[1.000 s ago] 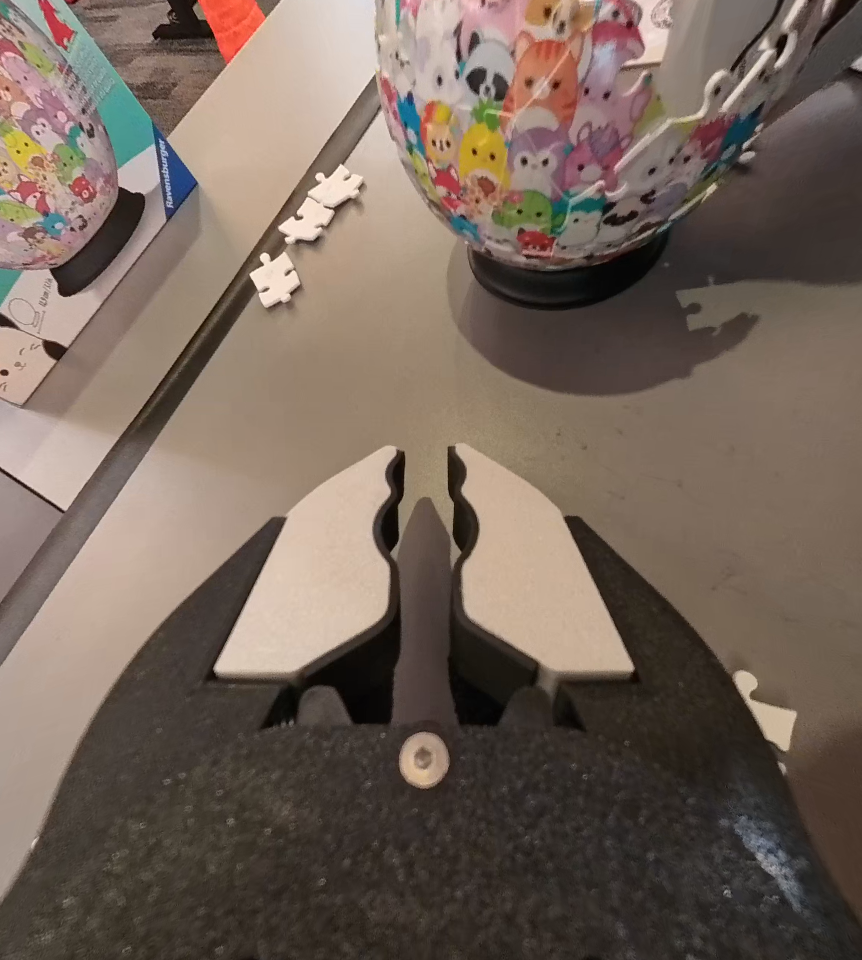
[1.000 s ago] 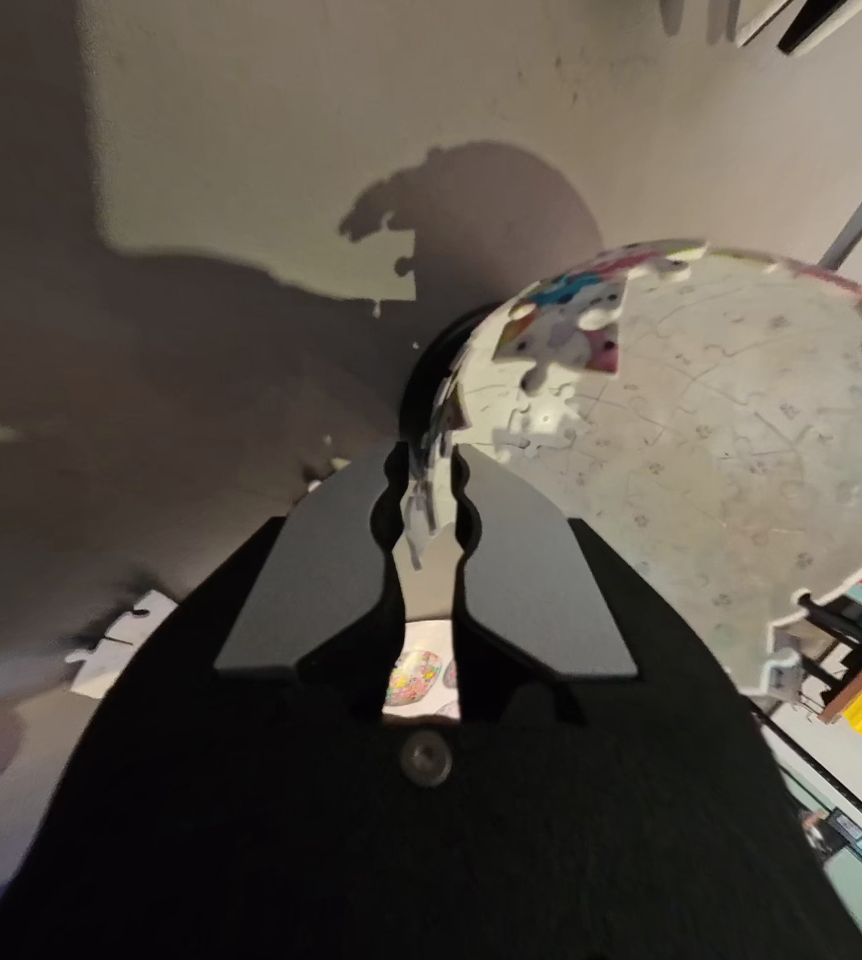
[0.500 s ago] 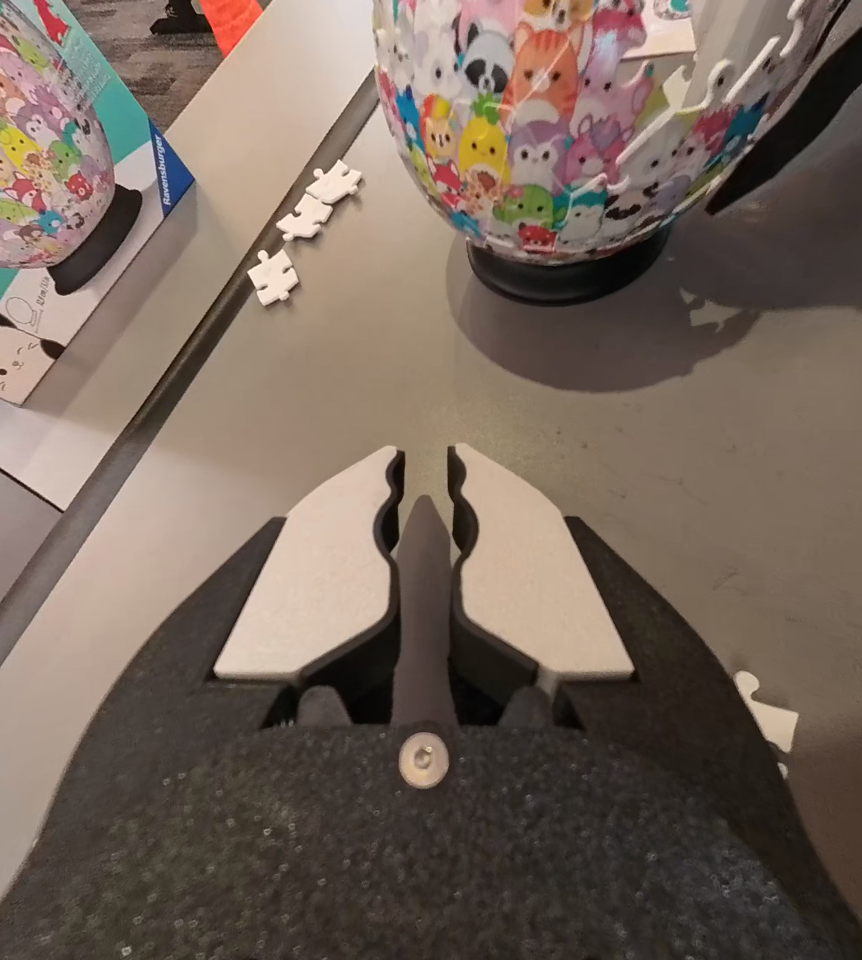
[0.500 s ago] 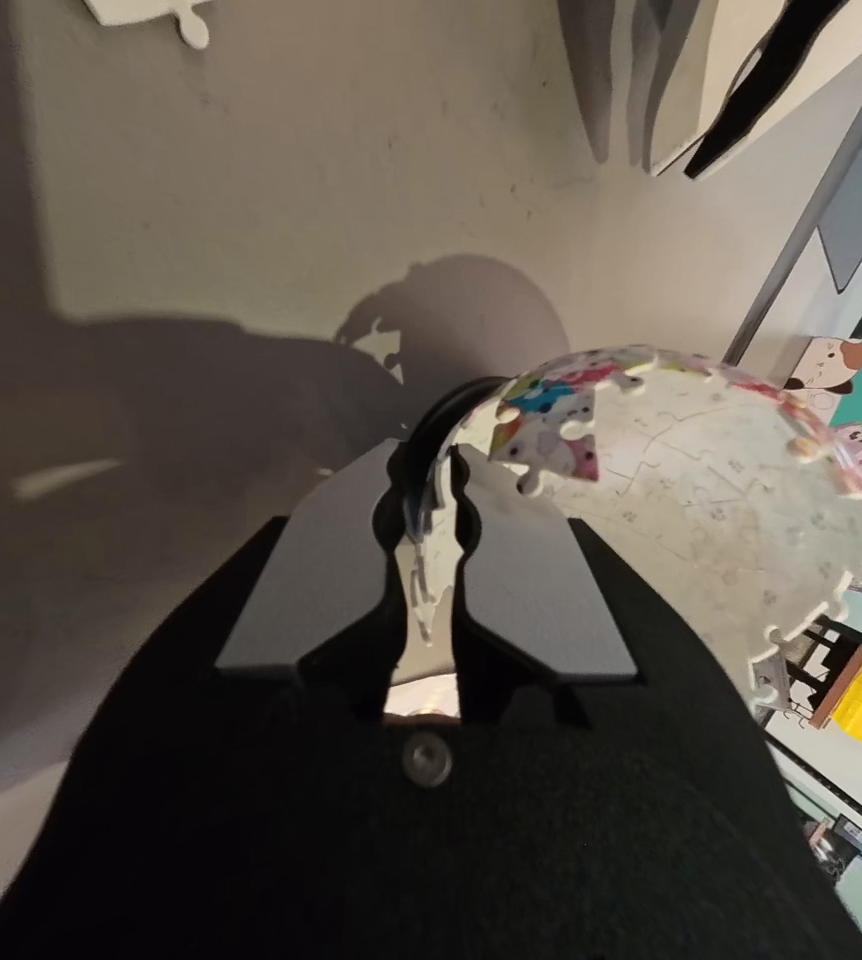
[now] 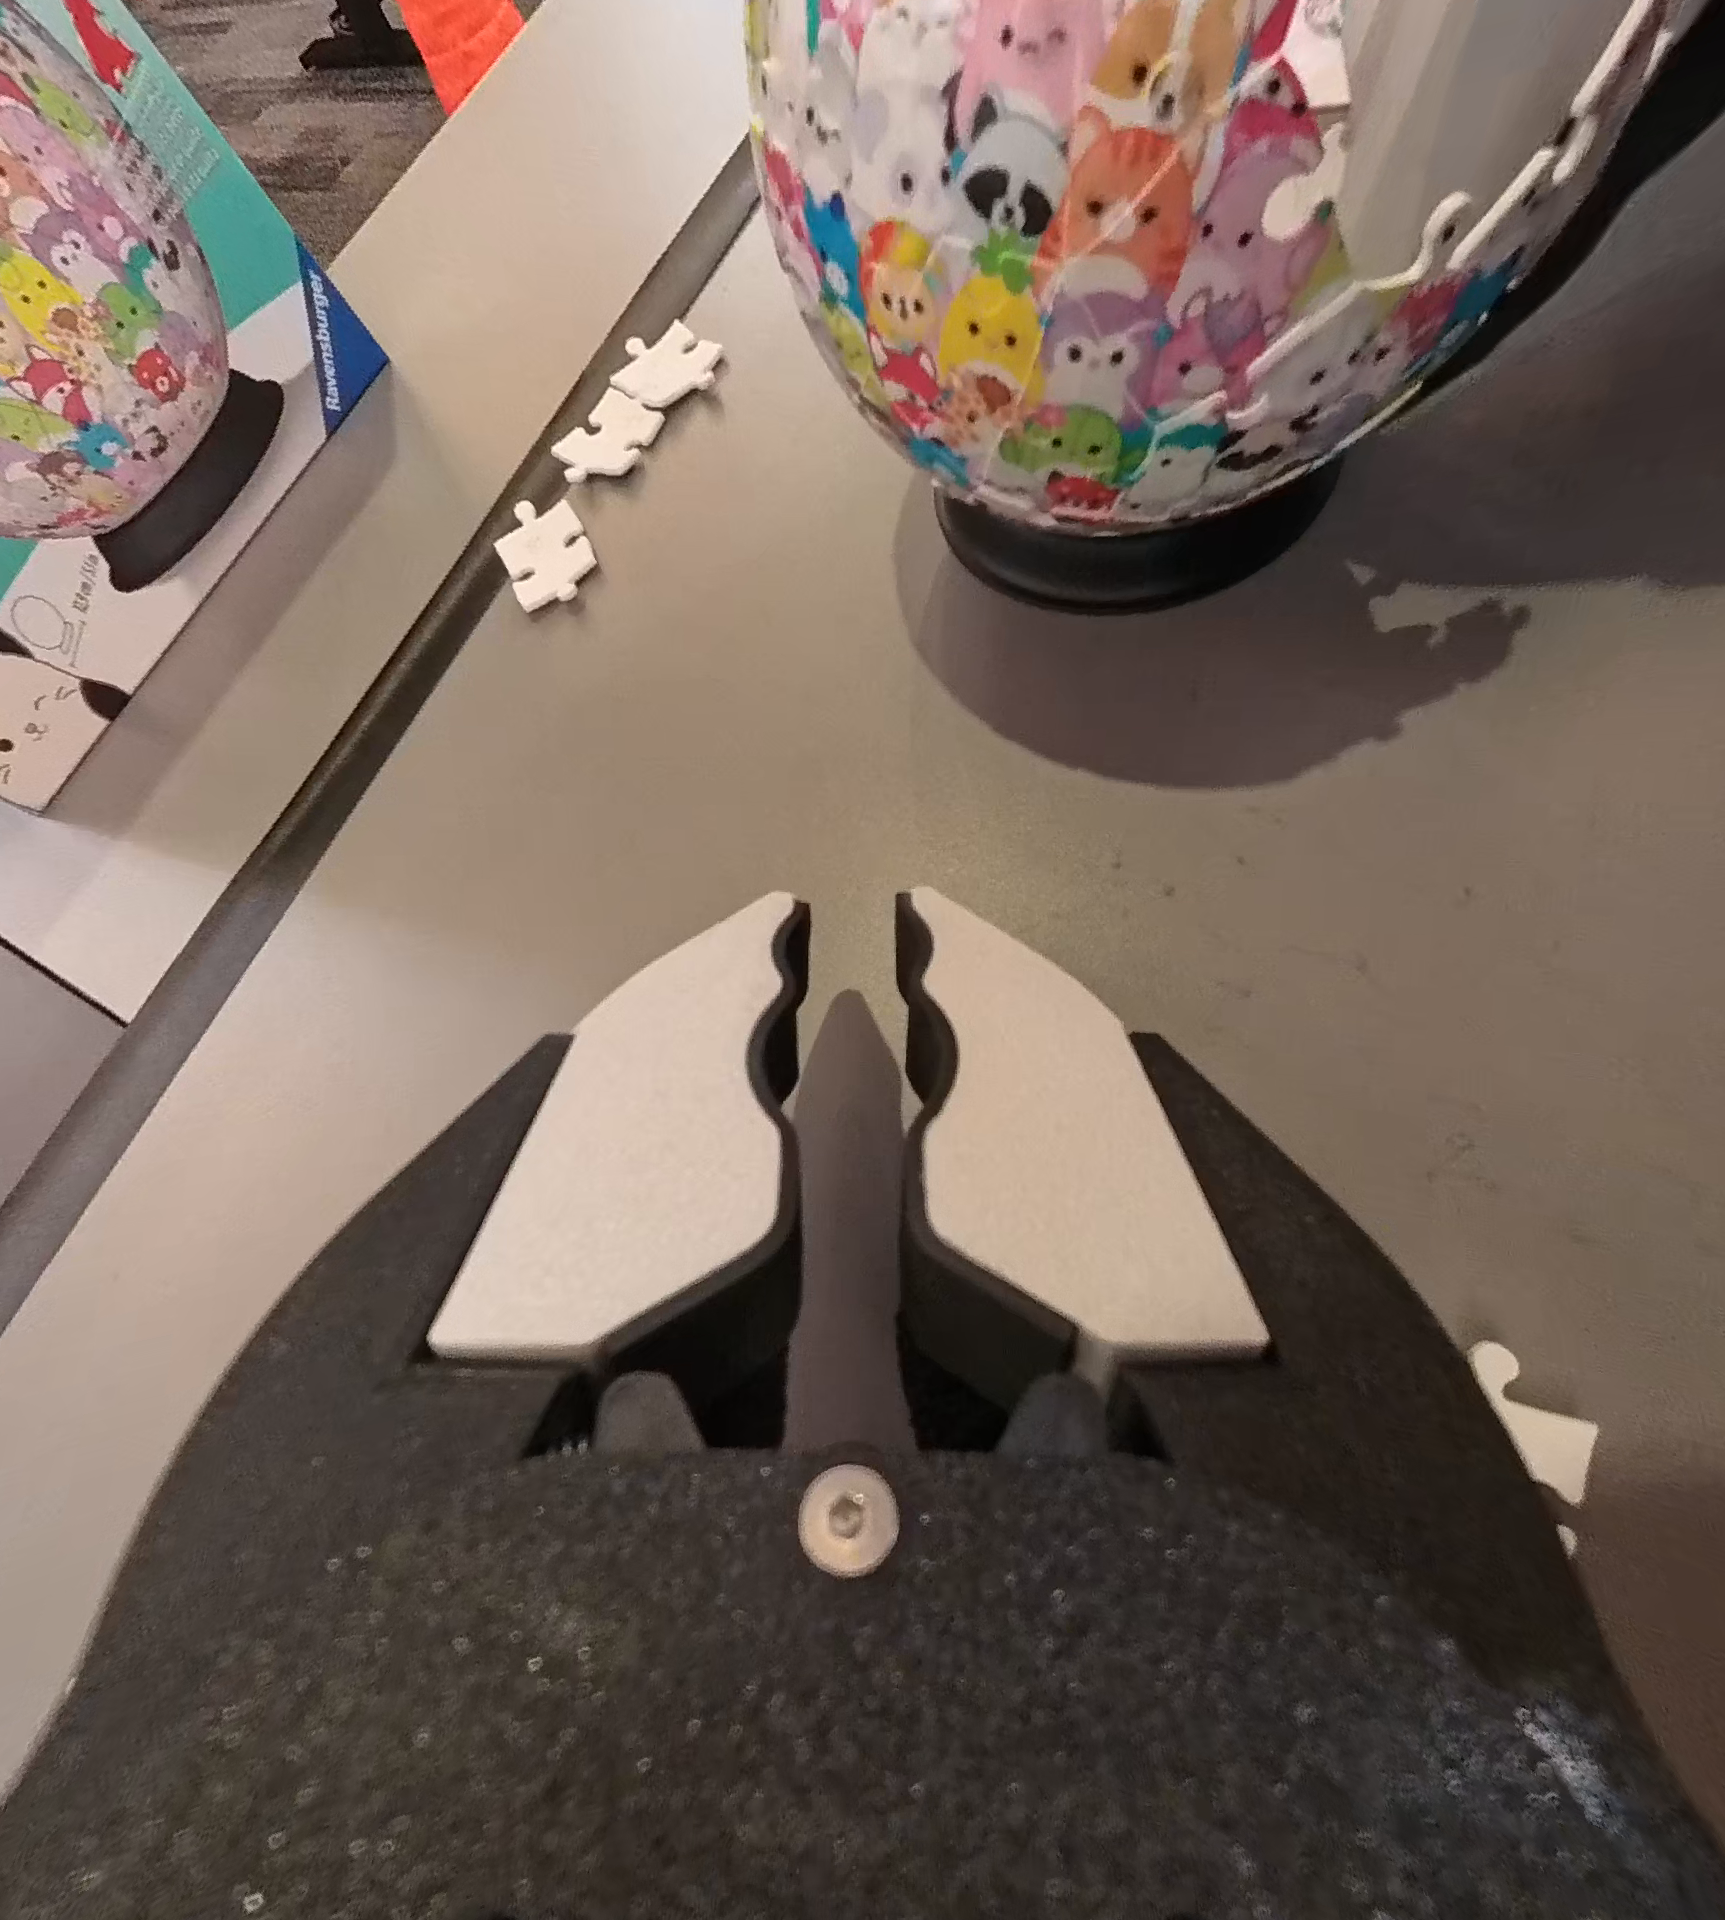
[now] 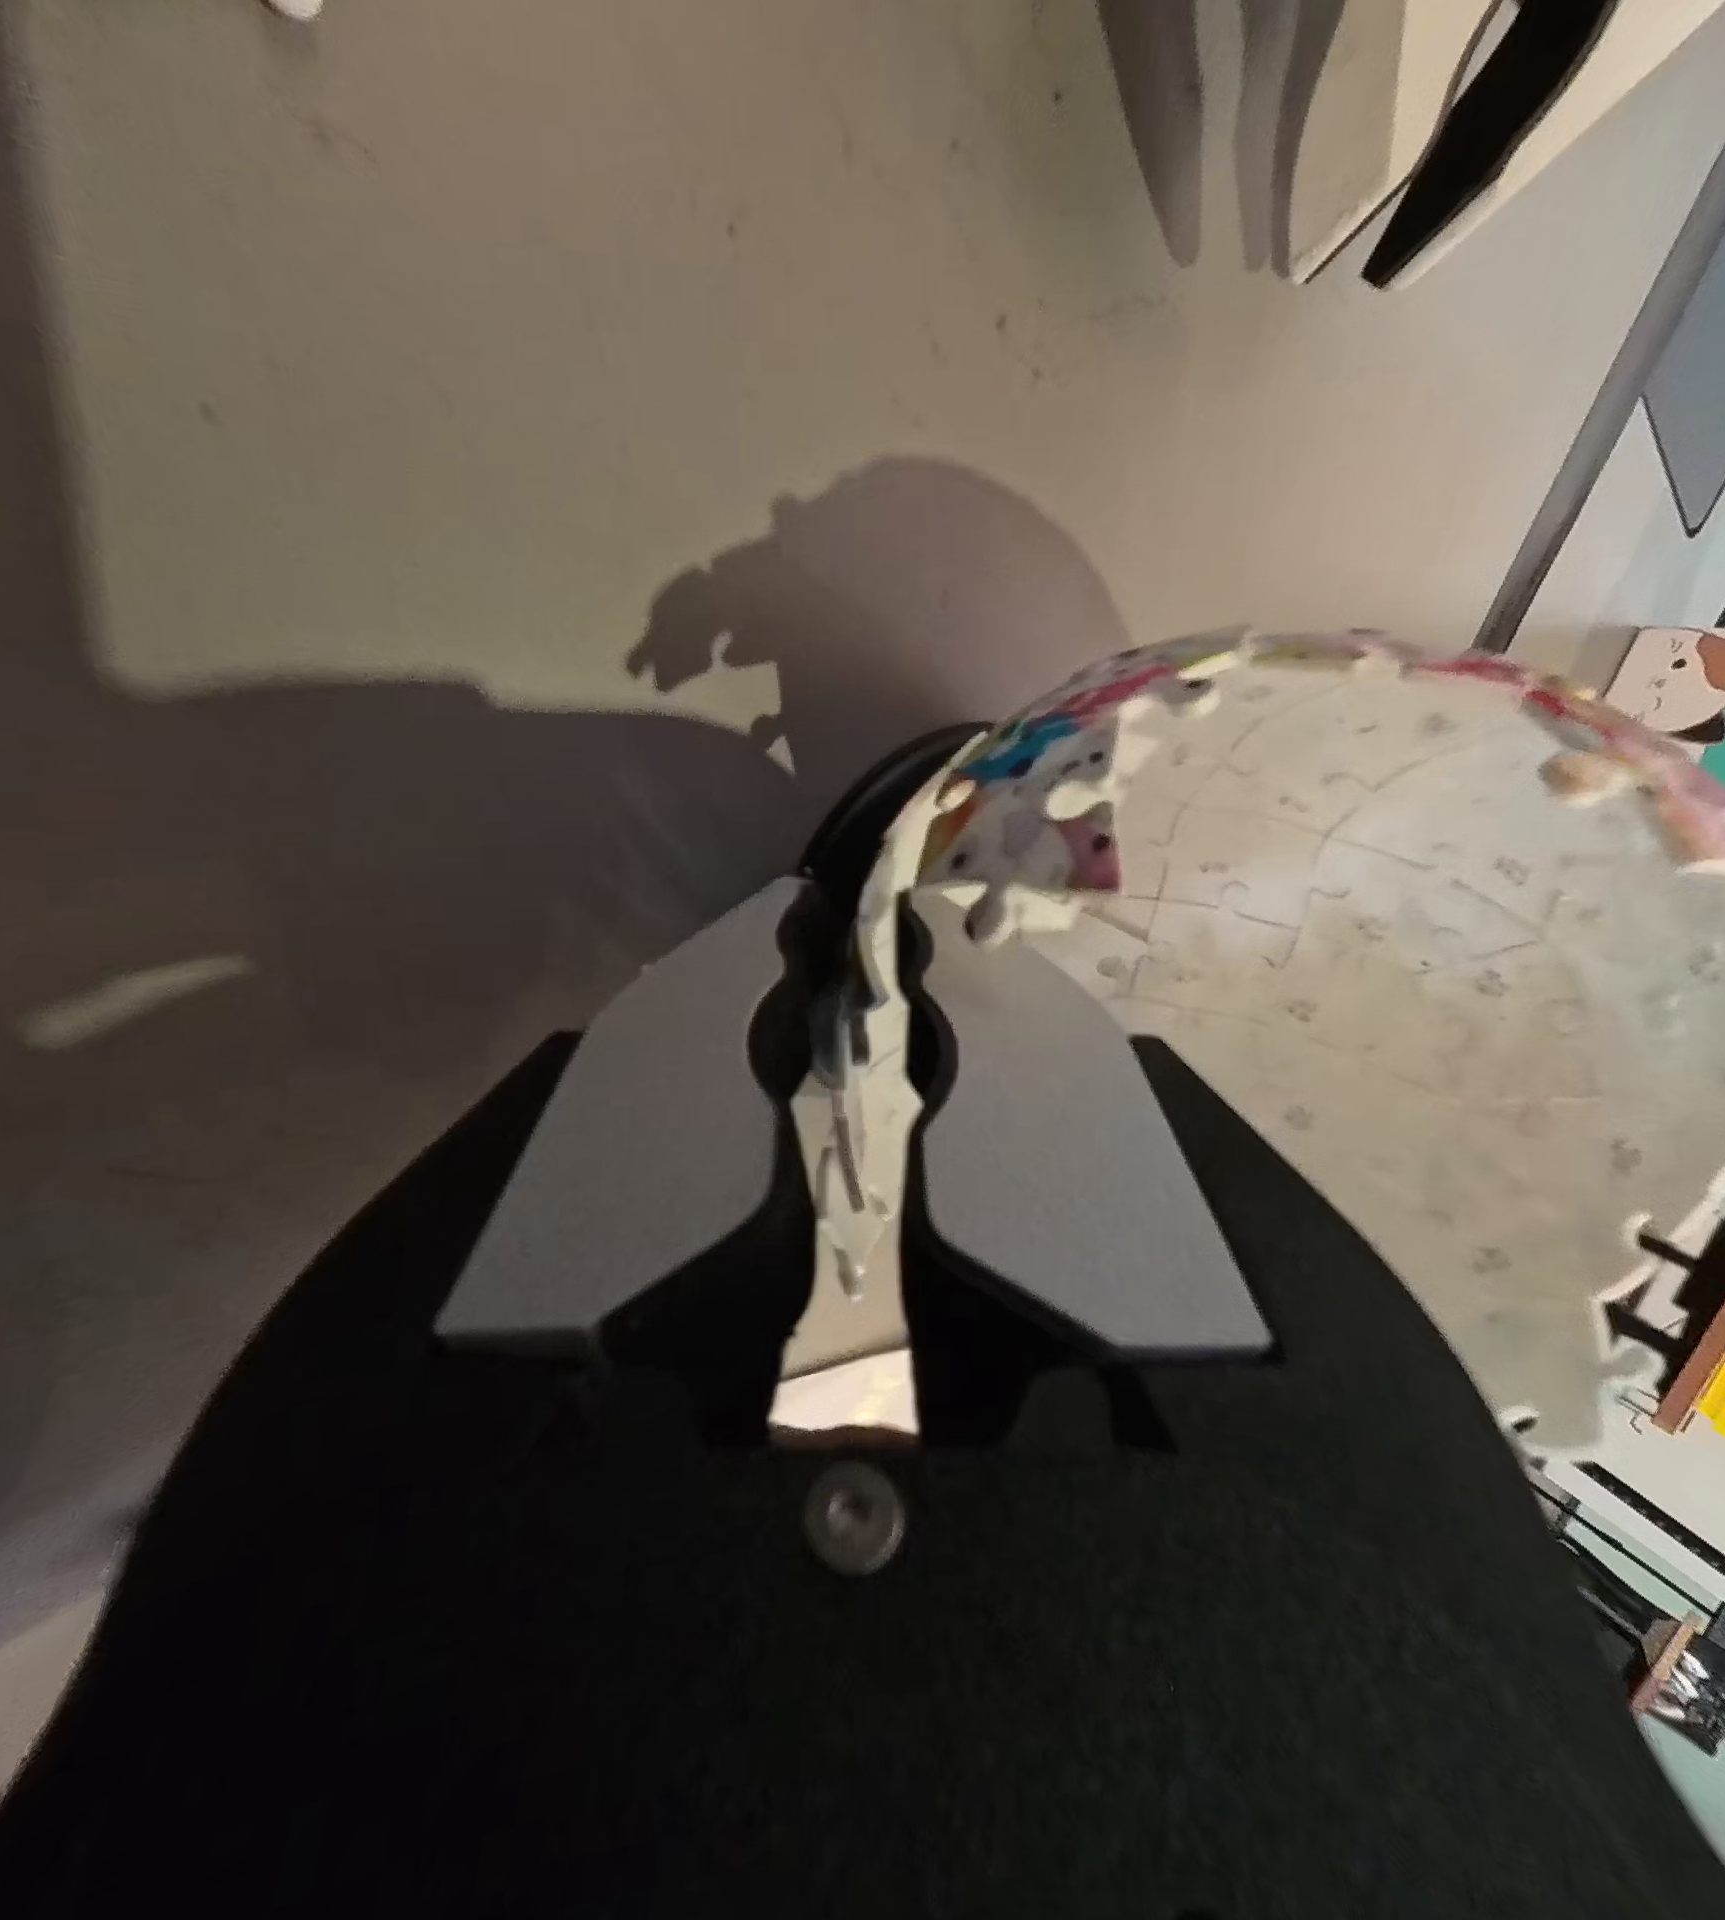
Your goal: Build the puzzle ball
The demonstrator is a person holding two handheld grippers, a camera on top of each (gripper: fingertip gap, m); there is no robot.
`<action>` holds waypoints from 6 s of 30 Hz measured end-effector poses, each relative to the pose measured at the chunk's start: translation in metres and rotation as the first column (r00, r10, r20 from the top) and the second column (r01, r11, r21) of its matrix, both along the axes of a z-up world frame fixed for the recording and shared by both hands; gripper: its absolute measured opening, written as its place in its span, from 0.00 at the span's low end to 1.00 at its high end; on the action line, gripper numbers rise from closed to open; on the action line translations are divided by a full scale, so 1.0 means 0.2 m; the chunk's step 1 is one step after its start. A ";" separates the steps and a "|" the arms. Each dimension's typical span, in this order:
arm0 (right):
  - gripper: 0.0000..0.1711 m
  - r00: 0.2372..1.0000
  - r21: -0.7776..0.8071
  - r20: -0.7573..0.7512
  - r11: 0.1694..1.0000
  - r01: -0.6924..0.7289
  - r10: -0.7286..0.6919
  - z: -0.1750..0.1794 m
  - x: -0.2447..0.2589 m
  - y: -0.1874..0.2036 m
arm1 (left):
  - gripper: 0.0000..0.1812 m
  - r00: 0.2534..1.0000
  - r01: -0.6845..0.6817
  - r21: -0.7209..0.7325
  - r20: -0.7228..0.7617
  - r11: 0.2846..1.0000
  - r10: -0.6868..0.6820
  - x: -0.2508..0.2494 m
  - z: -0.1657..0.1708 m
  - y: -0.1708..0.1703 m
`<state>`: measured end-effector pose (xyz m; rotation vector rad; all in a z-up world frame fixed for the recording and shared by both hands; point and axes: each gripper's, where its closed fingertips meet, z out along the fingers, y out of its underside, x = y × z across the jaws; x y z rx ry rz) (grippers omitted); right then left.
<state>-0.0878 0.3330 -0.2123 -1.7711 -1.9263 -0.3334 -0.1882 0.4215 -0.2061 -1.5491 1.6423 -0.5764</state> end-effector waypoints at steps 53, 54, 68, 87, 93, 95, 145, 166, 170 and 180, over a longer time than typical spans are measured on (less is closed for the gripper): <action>0.24 0.985 -0.004 -0.037 0.985 0.170 -0.170 0.07 0.02 -0.08 | 0.08 1.000 0.003 0.013 -0.013 1.000 -0.003 0.00 -0.01 0.00; 0.24 0.983 0.002 -0.051 0.984 0.177 -0.177 0.11 0.03 -0.09 | 0.08 1.000 0.002 0.011 -0.013 1.000 -0.002 0.00 -0.01 0.00; 0.24 0.970 -0.044 0.197 0.987 0.154 -0.143 0.04 0.20 -0.09 | 0.08 1.000 0.002 0.027 -0.028 1.000 -0.002 0.00 -0.02 -0.01; 0.22 0.941 -0.068 0.319 0.988 0.138 -0.109 -0.04 0.20 -0.07 | 0.08 0.999 0.011 0.028 -0.034 1.000 -0.010 0.01 -0.03 -0.01; 0.27 0.943 -0.031 0.296 0.985 0.169 -0.152 0.01 0.20 -0.08 | 0.08 1.000 0.009 0.026 -0.030 1.000 -0.008 0.01 -0.02 -0.01; 0.27 0.953 0.008 0.232 0.980 0.197 -0.193 0.09 0.20 -0.11 | 0.08 1.000 0.008 0.024 -0.029 1.000 -0.007 0.01 -0.02 -0.01; 0.40 0.101 -0.312 -0.742 0.475 0.823 -0.662 0.16 0.24 -0.95 | 0.36 0.837 -0.272 -0.378 0.360 0.885 0.411 -0.49 0.43 -0.88; 0.22 0.543 -0.234 -0.400 0.655 0.718 -0.738 0.11 0.09 0.28 | 0.36 0.896 -0.310 -0.316 0.220 0.897 0.387 -0.43 0.24 -0.82; 0.24 0.493 -0.260 -0.378 0.601 0.756 -0.784 0.08 0.10 0.31 | 0.36 0.899 -0.290 -0.337 0.224 0.896 0.376 -0.42 0.24 -0.83; 0.24 0.481 -0.274 -0.225 0.529 0.803 -0.847 0.01 0.09 0.26 | 0.36 0.911 -0.277 -0.335 0.206 0.901 0.357 -0.41 0.21 -0.84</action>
